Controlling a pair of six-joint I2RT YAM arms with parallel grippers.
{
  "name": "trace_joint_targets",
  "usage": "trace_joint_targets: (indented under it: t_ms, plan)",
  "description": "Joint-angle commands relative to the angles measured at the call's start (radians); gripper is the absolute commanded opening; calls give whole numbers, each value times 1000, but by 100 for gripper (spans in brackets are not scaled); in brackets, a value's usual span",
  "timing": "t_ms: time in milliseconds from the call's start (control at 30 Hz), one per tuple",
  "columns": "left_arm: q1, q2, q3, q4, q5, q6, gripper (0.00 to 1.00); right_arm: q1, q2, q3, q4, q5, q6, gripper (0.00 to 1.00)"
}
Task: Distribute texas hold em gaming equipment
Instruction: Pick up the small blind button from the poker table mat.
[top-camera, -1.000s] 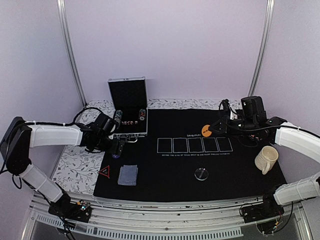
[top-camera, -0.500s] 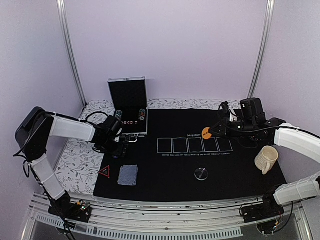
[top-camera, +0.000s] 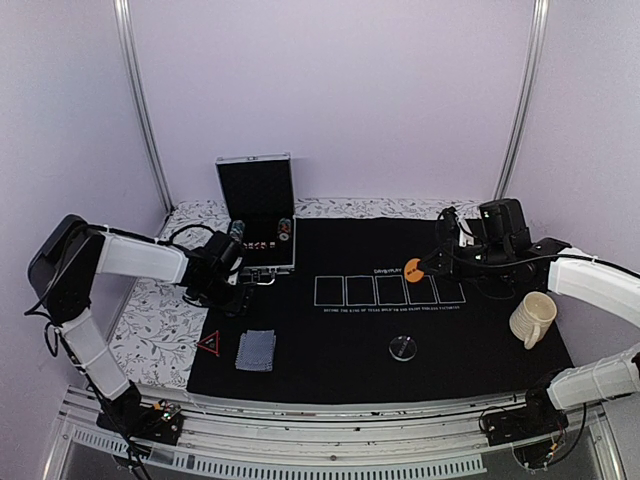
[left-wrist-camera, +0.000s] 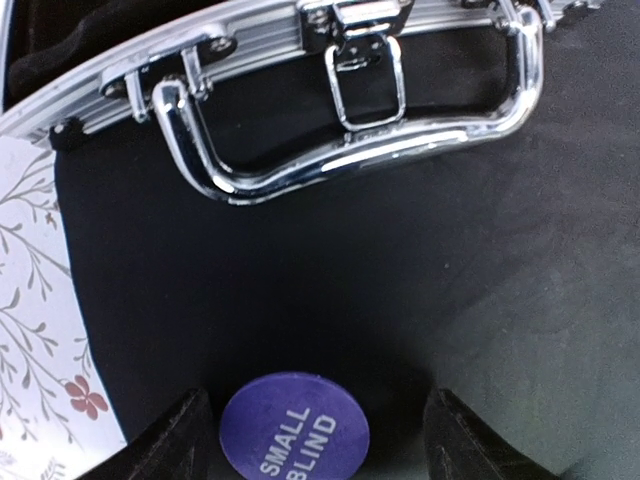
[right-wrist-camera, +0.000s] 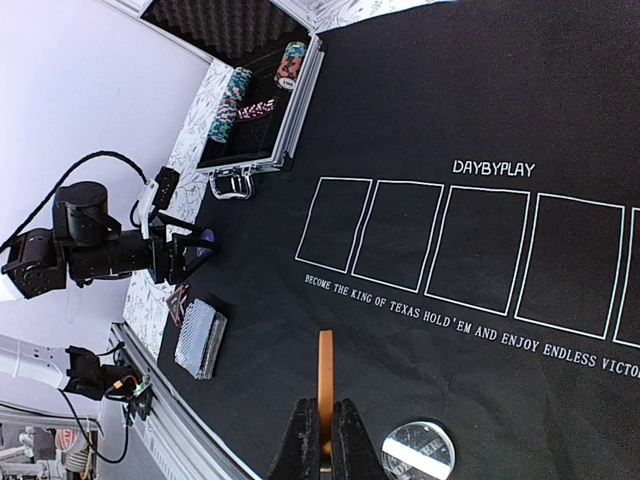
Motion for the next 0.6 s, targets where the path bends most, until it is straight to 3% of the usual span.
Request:
trace_joint_targets:
  t_ms: [0,333,567]
  plan:
    - [31,-18,-25,-50,11,-8,75,-4,-13,-9,0,13,-13,2]
    - [60,-2,-33,-59,43,-20,67,-4,-24,-13,-2,18,-18,2]
    - [37,4,-16,-124,-24,-23,64,-5,-18,-9,-1,17,-23,2]
